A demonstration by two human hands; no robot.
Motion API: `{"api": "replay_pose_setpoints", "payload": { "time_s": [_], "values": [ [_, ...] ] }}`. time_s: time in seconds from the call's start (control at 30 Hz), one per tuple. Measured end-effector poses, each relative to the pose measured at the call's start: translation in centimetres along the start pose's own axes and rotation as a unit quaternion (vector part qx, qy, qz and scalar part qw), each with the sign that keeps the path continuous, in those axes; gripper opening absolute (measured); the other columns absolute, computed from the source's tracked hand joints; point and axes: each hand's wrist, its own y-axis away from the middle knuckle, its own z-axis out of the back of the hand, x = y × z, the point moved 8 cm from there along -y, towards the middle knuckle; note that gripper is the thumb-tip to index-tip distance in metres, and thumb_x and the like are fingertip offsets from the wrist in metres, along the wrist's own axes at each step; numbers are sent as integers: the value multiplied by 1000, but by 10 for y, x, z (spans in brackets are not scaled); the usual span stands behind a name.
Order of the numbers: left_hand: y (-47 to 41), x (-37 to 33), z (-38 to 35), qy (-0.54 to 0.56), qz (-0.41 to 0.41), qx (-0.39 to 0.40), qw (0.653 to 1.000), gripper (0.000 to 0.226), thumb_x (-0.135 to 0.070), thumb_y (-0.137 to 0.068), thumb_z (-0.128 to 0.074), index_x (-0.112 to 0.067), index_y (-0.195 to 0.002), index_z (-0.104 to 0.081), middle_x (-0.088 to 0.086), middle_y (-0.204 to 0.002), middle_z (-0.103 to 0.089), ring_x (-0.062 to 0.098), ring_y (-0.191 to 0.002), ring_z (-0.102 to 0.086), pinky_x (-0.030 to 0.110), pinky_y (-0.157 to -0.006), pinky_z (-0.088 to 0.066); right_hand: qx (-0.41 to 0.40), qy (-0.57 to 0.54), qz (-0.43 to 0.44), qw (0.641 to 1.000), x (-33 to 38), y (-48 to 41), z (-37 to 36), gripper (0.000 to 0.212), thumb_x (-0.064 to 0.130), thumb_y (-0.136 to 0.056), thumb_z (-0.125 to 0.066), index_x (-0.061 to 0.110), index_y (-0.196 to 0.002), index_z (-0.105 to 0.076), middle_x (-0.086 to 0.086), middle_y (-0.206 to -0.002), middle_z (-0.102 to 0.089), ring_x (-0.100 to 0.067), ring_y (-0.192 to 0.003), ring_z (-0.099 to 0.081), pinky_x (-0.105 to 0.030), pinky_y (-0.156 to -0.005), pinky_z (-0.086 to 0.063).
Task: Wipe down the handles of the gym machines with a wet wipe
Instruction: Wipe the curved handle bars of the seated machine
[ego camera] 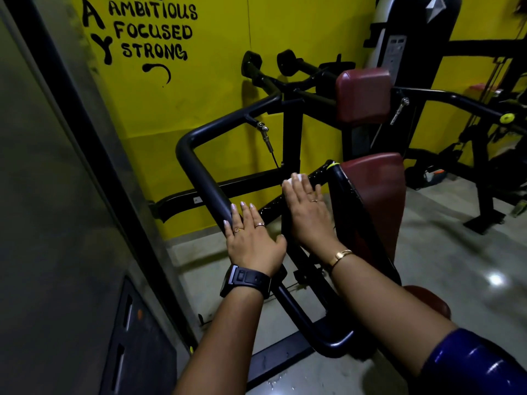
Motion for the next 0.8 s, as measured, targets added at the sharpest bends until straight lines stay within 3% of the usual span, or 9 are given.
{"api": "replay_pose_setpoints", "payload": {
  "time_s": [0.1, 0.17, 0.37, 0.47, 0.53, 0.6, 0.67, 0.73, 0.8],
  "values": [
    [0, -1, 1, 4, 1, -1, 1000, 86, -46, -92, -40, -9, -155, 4, 8, -163, 9, 25, -149, 18, 44, -120, 8, 24, -34, 127, 991, 33, 6, -10, 76, 16, -94, -52, 15, -154, -4, -5, -162, 3, -18, -146, 15, -34, -111, 18],
    [-1, -1, 2, 5, 0, -2, 1000, 84, -44, -92, -39, -9, -155, 4, 8, -163, 9, 24, -148, 18, 44, -119, 8, 25, -53, 165, 985, 36, 12, -10, 72, 16, -96, -50, 20, -154, -7, 0, -162, -2, -9, -143, 14, -32, -113, 17],
    [0, 0, 1, 0, 1, 6, 1000, 86, -50, -93, -38, -8, -155, 6, 10, -163, 10, 26, -148, 18, 45, -120, 8, -22, -6, 35, 999, -2, 2, 1, 85, 22, -93, -57, 19, -154, 3, -2, -162, 10, -18, -147, 14, -38, -112, 18],
    [0, -1, 1, 2, -2, -1, 1000, 87, -50, -93, -39, -8, -155, 4, 9, -163, 8, 25, -149, 17, 45, -120, 7, 2, -10, 116, 993, 22, 2, -11, 83, 15, -91, -58, 19, -154, -4, -1, -161, 5, -16, -145, 16, -34, -113, 19],
    [0, 0, 1, 3, -2, -3, 1000, 86, -50, -92, -39, -9, -156, 3, 8, -163, 7, 25, -149, 17, 44, -119, 8, 12, -17, 166, 986, 33, 9, -15, 81, 11, -88, -59, 21, -154, -13, 4, -159, -2, -12, -143, 8, -32, -113, 19],
    [0, 0, 1, -1, -2, 0, 1000, 87, -51, -93, -39, -8, -155, 4, 9, -163, 8, 25, -149, 17, 44, -119, 8, -3, 5, 141, 990, 24, 9, -9, 82, 15, -88, -60, 23, -154, -12, 3, -160, -4, -10, -142, 8, -33, -110, 23],
    [0, 0, 1, -4, -3, 3, 1000, 87, -52, -93, -38, -8, -155, 4, 9, -163, 9, 26, -149, 17, 44, -119, 8, -24, 23, 66, 997, 2, 6, -4, 83, 21, -93, -55, 23, -154, 1, 2, -161, 6, -8, -141, 18, -34, -107, 29],
    [1, 0, 1, -2, -3, 2, 1000, 87, -52, -93, -38, -7, -155, 4, 10, -163, 9, 26, -148, 17, 45, -119, 8, -44, 24, -11, 999, -16, 4, 2, 85, 19, -94, -53, 20, -154, 7, -2, -161, 13, -13, -145, 18, -37, -108, 25],
    [2, 0, 1, -3, -4, 2, 1000, 87, -53, -93, -38, -7, -155, 4, 10, -163, 9, 26, -148, 18, 45, -119, 8, -29, 23, -30, 999, -14, 6, 2, 86, 23, -95, -53, 16, -153, 10, -6, -161, 15, -20, -147, 15, -39, -108, 20]
  ]
}}
